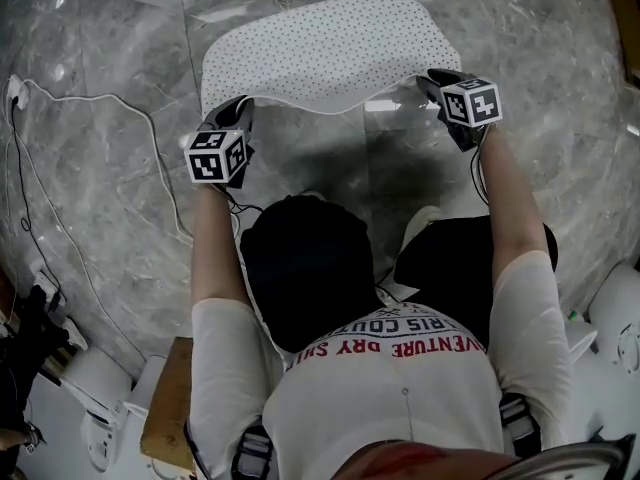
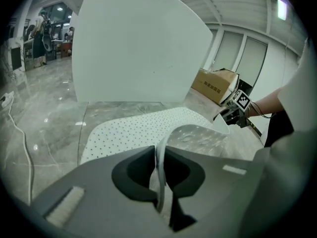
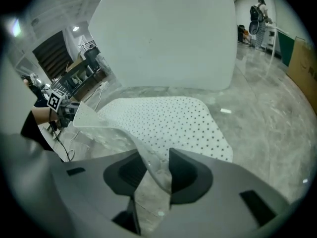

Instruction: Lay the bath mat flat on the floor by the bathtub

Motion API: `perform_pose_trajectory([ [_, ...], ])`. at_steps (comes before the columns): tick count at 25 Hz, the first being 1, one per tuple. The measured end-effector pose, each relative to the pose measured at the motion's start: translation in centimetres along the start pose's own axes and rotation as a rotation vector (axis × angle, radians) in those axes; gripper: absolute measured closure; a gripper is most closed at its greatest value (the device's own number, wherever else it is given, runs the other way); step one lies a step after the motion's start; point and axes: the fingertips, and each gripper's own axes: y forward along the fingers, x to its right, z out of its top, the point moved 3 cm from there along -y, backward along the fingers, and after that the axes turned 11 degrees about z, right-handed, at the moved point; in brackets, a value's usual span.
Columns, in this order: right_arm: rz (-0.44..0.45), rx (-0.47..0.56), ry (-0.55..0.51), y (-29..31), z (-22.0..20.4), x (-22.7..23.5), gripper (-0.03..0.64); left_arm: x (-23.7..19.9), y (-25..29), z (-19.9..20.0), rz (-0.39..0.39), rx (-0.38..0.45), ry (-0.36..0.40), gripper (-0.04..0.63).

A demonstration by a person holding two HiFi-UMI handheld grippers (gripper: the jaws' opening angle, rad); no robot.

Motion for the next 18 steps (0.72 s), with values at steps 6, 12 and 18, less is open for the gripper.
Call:
perform_pose_trajectory([
  [6,-0.017,-0.065,0.049,1.0,-2.0,0.7,0.437,0.2,1.1,-2.4,-0.054,-0.084,-0.058,0.512],
  [12,0.044,-0.228,-0.099,0.6,-2.5,-1.4,0.339,1.7,0.1,-2.8,-0.055,-0.147,0.103,0.304],
  [18,0.177,-0.411,-0.331,-2.8,-0.1,-4.6,0.319,2.0,-4.2,-3.2,-0.094,-0.208,0.298,0.253],
])
